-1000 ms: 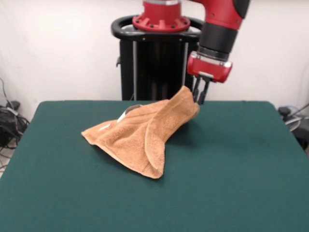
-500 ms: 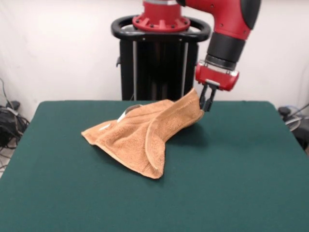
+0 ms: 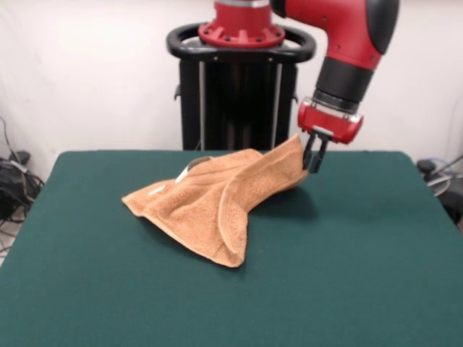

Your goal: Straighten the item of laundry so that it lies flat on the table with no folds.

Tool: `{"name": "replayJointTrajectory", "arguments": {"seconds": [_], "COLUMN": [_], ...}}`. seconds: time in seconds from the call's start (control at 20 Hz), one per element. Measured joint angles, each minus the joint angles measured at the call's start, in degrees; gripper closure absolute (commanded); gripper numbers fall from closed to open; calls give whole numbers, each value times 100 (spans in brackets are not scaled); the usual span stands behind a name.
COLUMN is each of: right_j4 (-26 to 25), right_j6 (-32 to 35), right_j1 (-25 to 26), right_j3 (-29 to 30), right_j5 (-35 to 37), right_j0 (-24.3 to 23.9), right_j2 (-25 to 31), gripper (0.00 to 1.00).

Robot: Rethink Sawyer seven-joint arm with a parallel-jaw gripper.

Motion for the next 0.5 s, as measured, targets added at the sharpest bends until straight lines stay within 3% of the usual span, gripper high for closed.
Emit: {"name": "replayJointTrajectory", "arguments": {"seconds": [0.1, 0.15, 0.5], "right_j4": [108, 162, 533], "right_j6": [0, 0, 0], "right_j1": [26, 40, 121], "right_j3": [-17, -26, -92], "right_j5": [0, 0, -97], "right_j0": [60, 90, 415], "right_j2": [-1, -1, -12], "gripper": [100, 0, 0]}}
